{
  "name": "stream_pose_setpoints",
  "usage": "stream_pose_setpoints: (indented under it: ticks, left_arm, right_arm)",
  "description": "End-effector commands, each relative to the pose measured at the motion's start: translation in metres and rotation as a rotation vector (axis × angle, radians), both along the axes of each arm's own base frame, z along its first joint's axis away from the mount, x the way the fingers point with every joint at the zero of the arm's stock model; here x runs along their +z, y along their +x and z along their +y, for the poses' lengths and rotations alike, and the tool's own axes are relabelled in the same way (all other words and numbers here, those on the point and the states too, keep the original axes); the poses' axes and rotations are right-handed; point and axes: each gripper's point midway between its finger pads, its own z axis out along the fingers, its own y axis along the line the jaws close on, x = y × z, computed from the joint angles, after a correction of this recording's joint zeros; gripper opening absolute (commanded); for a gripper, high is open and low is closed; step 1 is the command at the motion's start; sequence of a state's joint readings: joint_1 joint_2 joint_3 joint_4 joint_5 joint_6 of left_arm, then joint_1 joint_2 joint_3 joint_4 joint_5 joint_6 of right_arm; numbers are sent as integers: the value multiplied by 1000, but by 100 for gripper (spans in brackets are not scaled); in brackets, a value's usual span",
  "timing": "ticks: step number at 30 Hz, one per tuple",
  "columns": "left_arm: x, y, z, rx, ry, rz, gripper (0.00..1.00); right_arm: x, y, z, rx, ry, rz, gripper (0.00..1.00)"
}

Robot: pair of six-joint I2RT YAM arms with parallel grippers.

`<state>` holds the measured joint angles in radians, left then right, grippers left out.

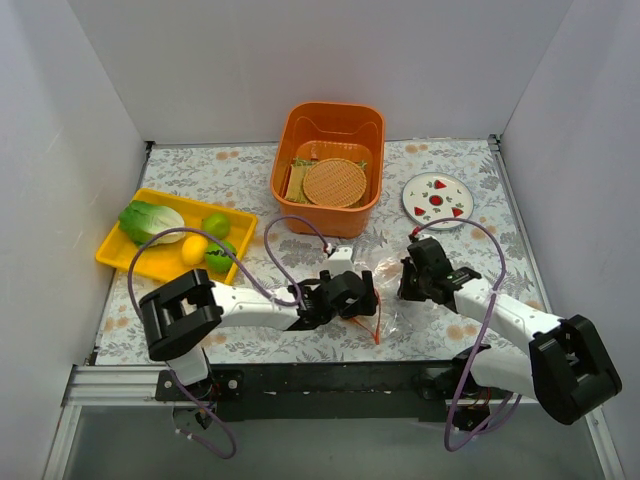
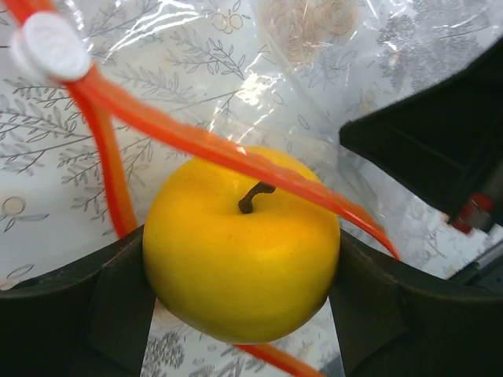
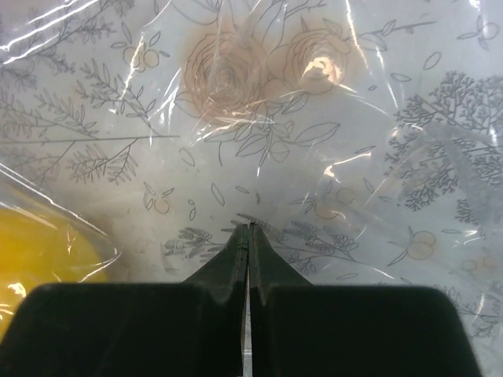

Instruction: Open the zip-top bag and remove the fake food

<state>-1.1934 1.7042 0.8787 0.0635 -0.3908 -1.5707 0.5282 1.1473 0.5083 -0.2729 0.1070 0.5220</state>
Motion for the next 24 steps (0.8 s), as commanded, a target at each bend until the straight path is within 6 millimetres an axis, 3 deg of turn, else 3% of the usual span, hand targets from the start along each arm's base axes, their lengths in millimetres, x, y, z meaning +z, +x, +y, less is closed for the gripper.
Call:
stream_pose_setpoints:
  ticks: [1,6,8,10,12,13,18,19,20,22,24]
  left_arm:
    - [30,-11,23,21,-24,14,51]
    - [48,-23,54,84,-34,64,51]
    - [49,-25,81,176,7,94,51]
    - [64,-20,107,248,23,99,52]
    - [79,-7,129,316,21,100,53]
    - [81,11,155,397,46,111,53]
    - [121,67,221,558,-17,41,54]
    - [122,84,247,639,-16,44,54]
    - [122,91,259,680,-16,50,54]
    - [116,103,298,798,0,80,55]
    - [106,104,324,882,17,100,55]
  right_arm:
    - [15,26,5,-47,37,-72,1]
    - [13,30,7,-57,59,-73,1]
    - [20,33,11,-51,74,-85,1]
    - [25,34,14,-37,88,-90,1]
    - [36,39,18,-24,103,-112,1]
    - [39,38,19,-15,105,-111,2]
    - [65,44,27,18,139,-163,16]
    - [68,43,26,24,139,-165,18]
    - [71,44,27,27,142,-171,20]
    - [80,46,30,41,155,-183,22]
    - [85,44,32,54,162,-184,23]
